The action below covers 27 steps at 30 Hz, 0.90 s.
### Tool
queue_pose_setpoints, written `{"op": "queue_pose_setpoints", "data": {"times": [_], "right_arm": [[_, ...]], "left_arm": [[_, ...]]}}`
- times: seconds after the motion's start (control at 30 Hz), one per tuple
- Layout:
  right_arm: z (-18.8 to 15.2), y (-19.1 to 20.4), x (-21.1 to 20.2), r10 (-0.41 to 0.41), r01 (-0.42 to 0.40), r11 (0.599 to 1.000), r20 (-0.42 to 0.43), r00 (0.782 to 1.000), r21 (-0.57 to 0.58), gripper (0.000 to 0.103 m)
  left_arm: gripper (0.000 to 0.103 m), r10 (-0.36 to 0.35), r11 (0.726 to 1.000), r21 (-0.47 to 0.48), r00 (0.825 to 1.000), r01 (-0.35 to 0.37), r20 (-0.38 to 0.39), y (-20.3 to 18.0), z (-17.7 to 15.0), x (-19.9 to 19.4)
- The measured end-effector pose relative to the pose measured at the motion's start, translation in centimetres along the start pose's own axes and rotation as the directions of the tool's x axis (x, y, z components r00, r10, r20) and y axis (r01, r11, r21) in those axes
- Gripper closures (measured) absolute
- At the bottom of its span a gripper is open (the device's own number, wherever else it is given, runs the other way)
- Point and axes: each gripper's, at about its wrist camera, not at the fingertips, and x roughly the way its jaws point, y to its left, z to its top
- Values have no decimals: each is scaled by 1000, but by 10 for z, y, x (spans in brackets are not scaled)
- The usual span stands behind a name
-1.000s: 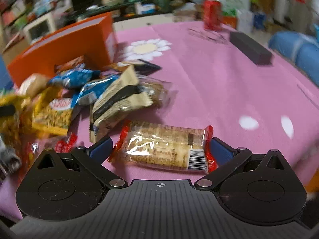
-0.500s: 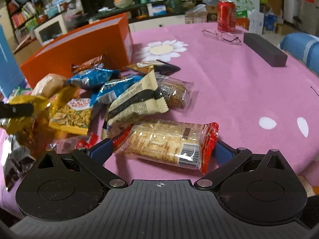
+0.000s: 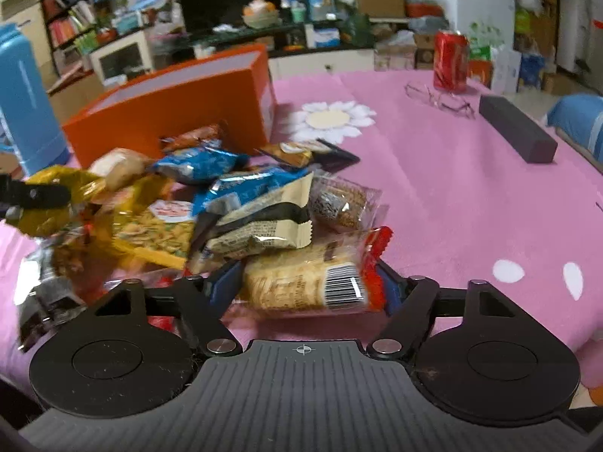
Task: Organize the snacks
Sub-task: 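Grasp the clear red-ended biscuit bar with the right tool while the left tool holds the yellow bag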
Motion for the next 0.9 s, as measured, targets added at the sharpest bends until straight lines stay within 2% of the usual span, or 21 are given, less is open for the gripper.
{"op": "queue_pose_setpoints", "data": {"times": [0.03, 0.07, 0.13, 0.2, 0.23, 0.27, 0.33, 0.4, 0.47, 0.5, 0.57, 0.67, 0.73, 0.83, 0.87, 0.9], "right_arm": [[0, 0, -4, 10, -10, 1000, 5, 1000, -1, 54], [2, -1, -10, 32, -32, 999, 14, 999, 9, 59], [6, -2, -20, 70, -71, 997, 30, 997, 20, 63], [8, 3, -20, 62, -61, 998, 36, 997, -25, 63], [8, 4, -15, 55, -54, 998, 31, 998, -33, 58], [8, 2, -8, 63, -62, 998, 12, 998, -13, 46], [9, -3, 3, 89, -87, 996, -58, 994, 36, 38], [11, -9, -6, 99, -96, 995, -67, 993, 41, 27], [16, -10, -23, 86, -88, 994, -33, 996, -67, 5], [20, -8, -29, 104, -106, 985, -25, 994, -138, 3], [26, -7, -28, 171, -171, 954, -21, 985, -248, 3], [32, -1, -8, 262, -289, 894, -125, 957, -341, 4], [33, 0, 8, 290, -343, 875, -196, 937, -342, 6], [30, -2, 25, 315, -394, 870, -278, 907, -297, 14], [30, -2, 27, 317, -401, 868, -295, 901, -291, 20], [28, 1, 27, 315, -405, 865, -306, 898, -298, 20]], "left_arm": [[38, 2, 1000, -9, 1000, -1, 11, 1, 1, -5], [38, 2, 1000, -17, 1000, -2, 22, 3, 3, -10], [38, 13, 1000, -28, 999, -12, 39, 6, 4, -15], [38, 28, 999, -40, 999, -26, 37, 9, 5, -13], [38, 33, 999, -42, 999, -32, 32, 10, 4, -11], [38, 43, 998, -42, 999, -42, 21, 11, 4, -7], [38, 58, 998, -31, 998, -58, 4, 10, 2, -3], [38, 59, 998, -22, 998, -59, 0, 10, 0, 0], [38, 54, 998, -14, 999, -54, 2, 11, -1, 2], [37, 54, 999, -7, 999, -54, 2, 11, -1, 2], [37, 55, 998, -2, 998, -55, 0, 10, -1, 2], [37, 55, 998, -4, 998, -55, -1, 10, -1, 4], [36, 50, 999, -8, 999, -50, -2, 11, 0, 5], [36, 42, 999, -14, 999, -42, -4, 12, 0, 6], [36, 37, 999, -18, 999, -37, -4, 13, 1, 7], [36, 30, 999, -23, 1000, -30, -5, 14, 1, 7]]}}
